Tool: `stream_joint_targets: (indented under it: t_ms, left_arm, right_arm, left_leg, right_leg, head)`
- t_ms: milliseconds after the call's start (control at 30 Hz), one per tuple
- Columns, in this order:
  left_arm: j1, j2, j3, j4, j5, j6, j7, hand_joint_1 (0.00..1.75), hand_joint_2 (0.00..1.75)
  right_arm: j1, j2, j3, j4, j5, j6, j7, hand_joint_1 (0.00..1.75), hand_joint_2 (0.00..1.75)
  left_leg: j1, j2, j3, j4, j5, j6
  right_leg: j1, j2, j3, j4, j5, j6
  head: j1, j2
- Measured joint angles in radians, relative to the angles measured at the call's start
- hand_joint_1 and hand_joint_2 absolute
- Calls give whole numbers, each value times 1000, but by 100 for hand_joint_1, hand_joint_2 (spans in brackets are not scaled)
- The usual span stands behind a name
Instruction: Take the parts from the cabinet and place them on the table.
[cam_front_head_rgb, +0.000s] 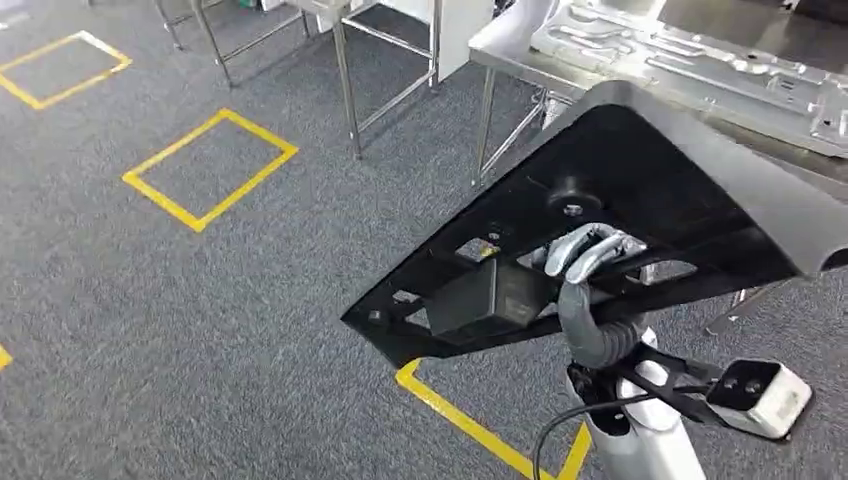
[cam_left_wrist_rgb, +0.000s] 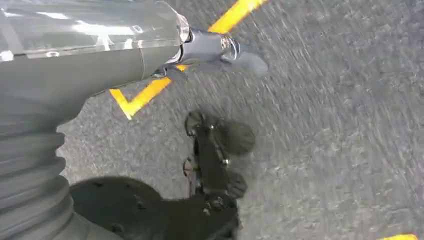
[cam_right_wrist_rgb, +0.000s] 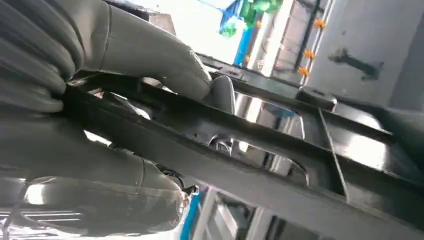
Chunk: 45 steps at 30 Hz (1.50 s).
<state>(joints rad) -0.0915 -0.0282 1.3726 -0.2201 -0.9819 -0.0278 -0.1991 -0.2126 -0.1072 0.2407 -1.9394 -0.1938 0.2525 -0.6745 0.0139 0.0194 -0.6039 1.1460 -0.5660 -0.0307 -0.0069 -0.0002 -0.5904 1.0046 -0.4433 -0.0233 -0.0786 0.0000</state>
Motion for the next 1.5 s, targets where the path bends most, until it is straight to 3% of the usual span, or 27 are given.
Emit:
stream_joint_targets:
  t_ms: [67, 100, 133, 200, 233, 267, 400, 433, 500, 567, 600, 633, 700, 733, 767, 900, 933, 967, 1000, 1067, 1100, 1167, 1233, 1267, 1400, 1433, 1500]
  left_arm:
    - [6, 0, 0, 0, 0, 0, 0, 0, 175]
    - [9, 0, 0, 0, 0, 0, 0, 0, 175]
    - [9, 0, 0, 0, 0, 0, 0, 0, 175]
    - [8, 0, 0, 0, 0, 0, 0, 0, 175]
    - [8, 0, 0, 0, 0, 0, 0, 0, 175]
    - [7, 0, 0, 0, 0, 0, 0, 0, 175]
    - [4, 0, 0, 0, 0, 0, 0, 0, 175]
    - [1, -4, 0, 0, 0, -1, 0, 0, 175]
    - [3, -2, 0, 0, -2, -2, 0, 0, 175]
    - [9, -2, 0, 0, -4, -3, 0, 0, 175]
    - [10, -2, 0, 0, -4, -3, 0, 0, 175]
    - [10, -2, 0, 0, -4, -3, 0, 0, 175]
    - [8, -2, 0, 0, -4, -4, -4, 0, 175]
    - [7, -2, 0, 0, -4, -4, -6, 0, 175]
    - [7, -2, 0, 0, -3, -4, -9, 0, 175]
    - [2, -2, 0, 0, -1, -1, -19, 0, 175]
    - [-1, -2, 0, 0, -2, 0, -21, 0, 175]
    - [-2, -3, 0, 0, -3, 0, -21, 0, 175]
    - [-1, -3, -1, 0, -4, -1, -21, 0, 175]
    - [4, -3, 0, 0, -3, -1, -20, 0, 175]
    - [6, -3, 0, 0, -3, -2, -18, 0, 175]
    - [8, -3, 0, 0, 0, -8, -17, 0, 175]
    - [6, -3, 0, 0, 3, -14, -15, 0, 175]
    - [4, -1, 0, 0, 3, -17, -15, 0, 175]
    - [-2, 1, 0, 0, 5, -28, -14, 0, 175]
    - [-2, 0, 0, 0, 5, -29, -14, 0, 175]
    - [-1, -1, 0, 0, 2, -35, -14, 0, 175]
  right_arm:
    - [2, 0, 1, 5, -2, 0, -1, 175, 175]
    - [3, 0, 1, 8, -2, 0, -1, 175, 175]
    - [4, 0, 1, 11, -2, 0, -1, 175, 175]
    - [4, 0, 1, 14, -3, 0, -2, 175, 175]
    - [3, 0, 1, 14, -4, -1, -2, 175, 175]
    - [3, 0, 1, 15, -5, -1, -3, 175, 175]
    - [4, -1, 1, 19, -5, -2, -3, 175, 175]
    - [6, -2, 1, 20, -5, -2, -3, 175, 175]
    - [-3, -3, 1, 22, -3, -3, -1, 175, 175]
    - [-3, -3, 2, 27, 2, -1, 1, 175, 175]
    - [-3, -3, 3, 31, 3, -1, 2, 175, 175]
    - [-3, -3, 3, 34, 6, 0, 3, 175, 175]
    - [-11, -5, 5, 41, 10, 1, 8, 175, 175]
    - [-17, -5, 6, 45, 11, 1, 9, 175, 175]
    - [-24, -5, 8, 47, 12, 1, 10, 175, 175]
    - [-30, -5, 13, 58, 12, -2, 4, 175, 175]
    - [-30, -5, 13, 60, 12, -3, 0, 175, 175]
    - [-34, -6, 13, 61, 11, -3, -5, 175, 175]
    - [-37, -5, 14, 64, 11, -3, -5, 175, 175]
    - [-34, -5, 14, 70, 11, -3, -8, 175, 175]
    - [-30, -5, 14, 72, 11, -3, -8, 175, 175]
    - [-13, -5, 14, 72, 11, -3, -12, 175, 175]
    - [-5, -7, 14, 71, 17, -5, -18, 175, 175]
    - [-3, -8, 14, 71, 18, -5, -20, 175, 175]
    - [10, -17, 13, 71, 19, -11, -22, 175, 175]
    - [12, -18, 11, 69, 19, -14, -22, 175, 175]
    - [15, -23, 6, 63, 27, -16, -22, 175, 175]
  left_leg:
    - [0, -11, -79, 160, -62, -5]
    - [0, -10, -98, 191, -59, -5]
    - [0, -11, -94, 172, -32, -6]
    - [2, -22, -21, 1, 72, -1]
    - [6, -62, 21, -93, 112, 2]
    - [6, -101, 33, -118, 89, 8]
    - [3, -63, 38, -128, 99, 29]
    - [10, -47, 41, -138, 106, 39]
    - [7, -25, 42, -143, 107, 47]
    - [3, 3, 42, -142, 105, 49]
    - [3, 16, 41, -141, 104, 50]
    - [3, 28, 42, -141, 102, 49]
    - [3, 49, 46, -140, 98, 45]
    - [3, 59, 51, -140, 96, 41]
    - [-3, 68, 55, -140, 92, 35]
    - [-5, 105, 65, -145, 88, 11]
    - [-1, 93, 63, -141, 81, 2]
    - [2, 39, 56, -114, 59, -2]
    - [3, 10, 27, -49, 19, -2]
    - [3, -9, -52, 114, -52, -5]
    - [3, -9, -81, 169, -64, -5]
    - [3, -10, -76, 137, -14, 0]
    - [2, -17, -3, -37, 88, 10]
    - [1, -34, 27, -113, 110, 19]
    - [-7, -35, 34, -132, 104, 34]
    - [5, -32, 39, -145, 111, 43]
    - [5, -23, 42, -151, 114, 52]
  right_leg:
    - [2, 26, -1, 1, 0, -2]
    - [3, 40, -1, 2, 0, -2]
    - [3, 53, -1, 4, 0, -2]
    - [1, 83, 1, 10, -3, 2]
    - [-1, 95, 0, 16, -6, 7]
    - [5, 105, -6, 20, -7, 13]
    - [-3, 146, -18, 15, 3, 40]
    - [-5, 127, -19, 23, -4, 41]
    - [2, 40, -66, 119, -65, 48]
    - [-2, 12, -144, 276, -130, 54]
    - [-4, 9, -164, 313, -135, 55]
    - [-7, 5, -159, 303, -116, 56]
    - [-8, -7, -89, 172, -39, 54]
    - [-5, -36, -34, 73, 0, 49]
    - [5, -79, -5, 11, -10, 42]
    - [11, -30, -12, 10, -1, 20]
    - [-1, -19, -6, 2, 6, 12]
    - [-1, -11, -5, 0, 7, 8]
    - [-1, -2, -6, 0, 8, 2]
    - [2, 23, -7, 1, 8, -2]
    - [4, 37, -7, 2, 8, -2]
    - [5, 55, -4, 3, 7, -3]
    - [5, 75, -1, 7, 4, -1]
    - [3, 80, -2, 8, 3, 2]
    - [3, 91, -7, 7, 4, 27]
    - [10, 91, -8, 9, 1, 34]
    - [9, 32, -33, 71, -45, 41]
  head:
    - [0, 0]
    - [0, 0]
    - [0, 0]
    - [0, 0]
    - [0, 0]
    - [0, 0]
    - [0, 0]
    - [0, 0]
    - [0, 0]
    - [0, 0]
    - [0, 0]
    - [0, 0]
    - [0, 0]
    - [0, 0]
    - [0, 0]
    - [0, 0]
    - [0, 0]
    - [0, 0]
    - [0, 0]
    - [0, 0]
    - [0, 0]
    - [0, 0]
    - [0, 0]
    - [0, 0]
    - [0, 0]
    - [0, 0]
    - [0, 0]
